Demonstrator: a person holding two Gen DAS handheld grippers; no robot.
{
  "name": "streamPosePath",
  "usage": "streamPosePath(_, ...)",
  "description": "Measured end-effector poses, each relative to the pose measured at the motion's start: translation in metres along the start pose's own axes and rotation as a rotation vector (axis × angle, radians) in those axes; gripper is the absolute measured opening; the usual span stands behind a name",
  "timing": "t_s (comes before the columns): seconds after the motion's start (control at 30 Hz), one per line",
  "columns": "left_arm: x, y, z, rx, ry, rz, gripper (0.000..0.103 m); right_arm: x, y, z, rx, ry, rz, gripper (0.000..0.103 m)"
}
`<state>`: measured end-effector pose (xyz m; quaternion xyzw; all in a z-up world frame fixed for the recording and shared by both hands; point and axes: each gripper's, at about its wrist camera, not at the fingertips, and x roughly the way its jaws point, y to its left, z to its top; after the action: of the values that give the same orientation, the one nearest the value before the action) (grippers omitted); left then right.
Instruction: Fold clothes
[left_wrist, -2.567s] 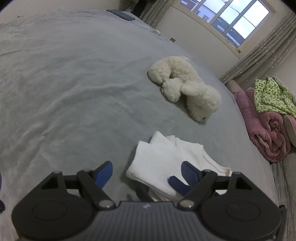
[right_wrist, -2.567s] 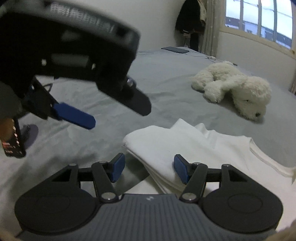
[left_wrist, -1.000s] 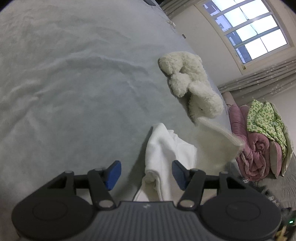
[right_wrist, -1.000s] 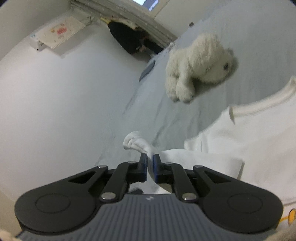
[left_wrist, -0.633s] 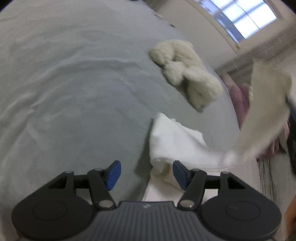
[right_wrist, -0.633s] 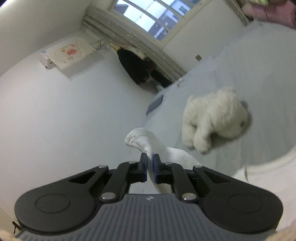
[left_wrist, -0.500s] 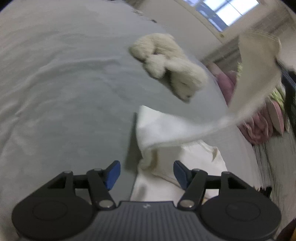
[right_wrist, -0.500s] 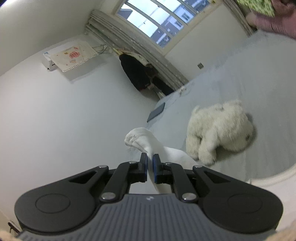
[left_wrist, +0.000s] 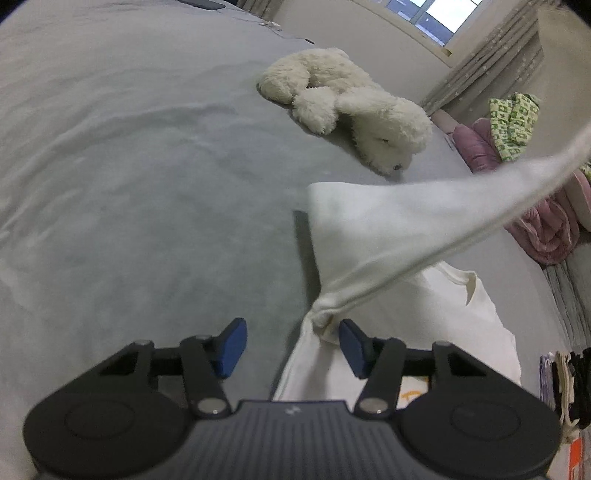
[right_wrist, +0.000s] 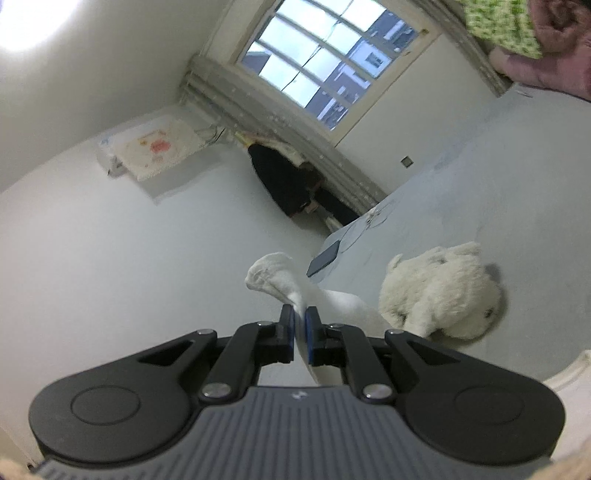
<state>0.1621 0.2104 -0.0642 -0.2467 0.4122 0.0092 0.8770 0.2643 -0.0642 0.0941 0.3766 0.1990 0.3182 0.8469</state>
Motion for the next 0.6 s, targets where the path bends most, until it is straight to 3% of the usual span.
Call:
streamPosePath(0.33, -0.005, -0.005, 0.000, 0.062, 0.043, 0.011, 0.056, -0.075, -0.086, -0.004, 0.136, -0.101, -0.016, 0.010)
streamPosePath(0.5, -0.014, 0.003, 0.009, 0.031, 0.130, -0.034, 0.056, -0.106, -0.132, -0.026, 0.223, -0.136, -0.051, 0.010)
streamPosePath(0.6, -0.025, 0.009, 0.014, 0.013, 0.103, -0.040, 0.056, -0.119, -0.159, -0.047, 0.279, -0.144, -0.085, 0.010)
